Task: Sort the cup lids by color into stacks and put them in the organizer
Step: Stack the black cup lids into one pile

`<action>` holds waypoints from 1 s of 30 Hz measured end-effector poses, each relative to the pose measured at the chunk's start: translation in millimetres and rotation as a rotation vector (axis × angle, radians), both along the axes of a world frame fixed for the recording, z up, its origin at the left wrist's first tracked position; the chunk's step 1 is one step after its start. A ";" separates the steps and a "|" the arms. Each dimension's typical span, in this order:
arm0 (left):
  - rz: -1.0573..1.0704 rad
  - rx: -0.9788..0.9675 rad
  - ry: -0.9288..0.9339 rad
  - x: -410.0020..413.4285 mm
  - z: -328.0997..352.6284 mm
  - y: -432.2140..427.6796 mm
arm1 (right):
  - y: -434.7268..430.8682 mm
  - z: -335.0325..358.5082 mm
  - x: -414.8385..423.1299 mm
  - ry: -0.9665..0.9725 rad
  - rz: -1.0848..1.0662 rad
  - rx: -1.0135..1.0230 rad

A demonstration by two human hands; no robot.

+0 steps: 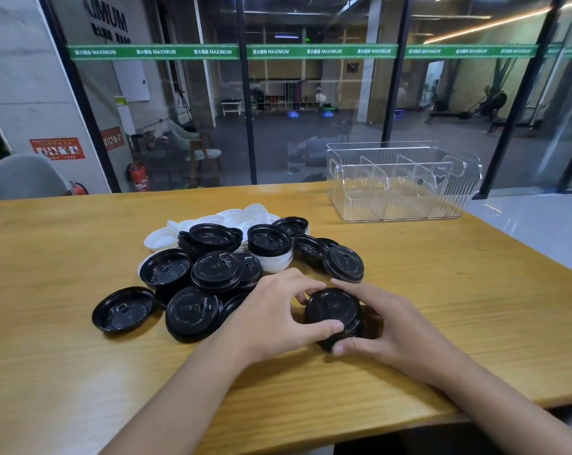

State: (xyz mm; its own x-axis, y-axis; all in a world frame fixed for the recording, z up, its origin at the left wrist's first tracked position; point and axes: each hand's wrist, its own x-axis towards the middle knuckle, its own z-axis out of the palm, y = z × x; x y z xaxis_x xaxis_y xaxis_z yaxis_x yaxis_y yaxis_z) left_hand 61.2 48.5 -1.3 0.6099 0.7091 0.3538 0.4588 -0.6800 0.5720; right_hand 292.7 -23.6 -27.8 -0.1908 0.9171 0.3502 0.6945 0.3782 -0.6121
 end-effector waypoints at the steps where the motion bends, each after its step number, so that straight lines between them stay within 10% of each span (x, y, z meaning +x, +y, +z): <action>1: 0.000 0.008 -0.014 2.0 -1.2 -0.9 | -0.2 -0.2 0.0 -0.004 -0.001 0.000; 30: -0.011 0.024 0.026 2.7 -6.6 -2.3 | -5.4 -3.6 1.3 -0.264 -0.012 -0.083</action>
State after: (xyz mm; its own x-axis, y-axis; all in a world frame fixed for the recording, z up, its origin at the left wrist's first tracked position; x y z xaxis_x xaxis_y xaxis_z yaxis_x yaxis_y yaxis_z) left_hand 64.0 46.2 -7.8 0.6267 0.6938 0.3548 0.4656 -0.6985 0.5434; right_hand 294.0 -29.0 -31.4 -0.2548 0.9431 0.2136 0.8383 0.3255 -0.4374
